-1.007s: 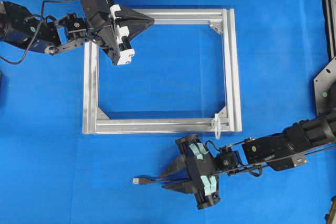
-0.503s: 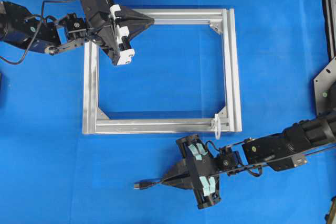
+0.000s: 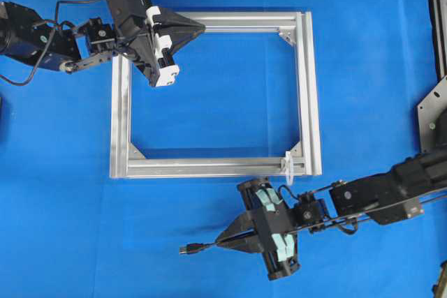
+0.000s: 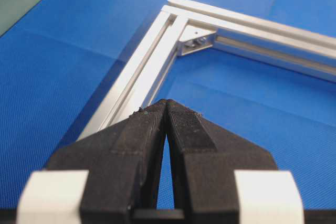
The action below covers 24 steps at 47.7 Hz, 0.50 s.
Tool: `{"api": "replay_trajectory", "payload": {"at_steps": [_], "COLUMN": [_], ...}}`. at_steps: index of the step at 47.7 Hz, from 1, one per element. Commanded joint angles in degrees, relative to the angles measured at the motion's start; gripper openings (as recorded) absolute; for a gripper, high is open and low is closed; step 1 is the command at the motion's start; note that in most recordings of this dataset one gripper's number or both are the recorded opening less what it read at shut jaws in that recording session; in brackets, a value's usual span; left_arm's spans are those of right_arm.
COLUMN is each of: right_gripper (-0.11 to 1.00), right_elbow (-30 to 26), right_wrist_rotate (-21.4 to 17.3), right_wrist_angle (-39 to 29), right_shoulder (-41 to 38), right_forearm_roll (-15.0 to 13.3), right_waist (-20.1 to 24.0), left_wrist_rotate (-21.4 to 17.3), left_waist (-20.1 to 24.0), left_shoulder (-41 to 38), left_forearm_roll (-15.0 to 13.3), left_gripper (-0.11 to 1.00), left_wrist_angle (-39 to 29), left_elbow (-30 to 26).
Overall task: Insert the wire through the string loop located on the right side.
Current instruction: 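Lower the right gripper and grasp the USB cable just behind the plug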
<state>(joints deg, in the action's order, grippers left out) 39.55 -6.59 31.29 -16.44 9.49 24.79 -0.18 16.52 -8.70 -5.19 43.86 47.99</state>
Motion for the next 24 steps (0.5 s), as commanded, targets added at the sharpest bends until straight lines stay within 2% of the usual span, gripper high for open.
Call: {"api": "replay_trajectory", "payload": {"at_steps": [1,10,24], "right_gripper": [-0.03,-0.03,-0.03], "right_elbow": [-0.26,-0.26,-0.26], "right_wrist_rotate": [0.79,2.72,2.72], "right_wrist_angle": [-1.14,-3.16,-3.25], "right_shoulder": [4.04,6.50,6.50], "right_forearm_roll": [-0.09,-0.09,0.00], "right_waist": [0.09,0.09,0.09], "left_wrist_rotate": [0.09,0.09,0.09], "left_waist": [0.18,0.09,0.09], "left_shoulder": [1.93,1.93,1.93], "left_forearm_roll": [0.18,0.18,0.18], "left_gripper": [0.00,0.00,0.00], "left_wrist_angle": [0.26,0.26,0.26], "left_elbow": [-0.70,-0.62,-0.44]}}
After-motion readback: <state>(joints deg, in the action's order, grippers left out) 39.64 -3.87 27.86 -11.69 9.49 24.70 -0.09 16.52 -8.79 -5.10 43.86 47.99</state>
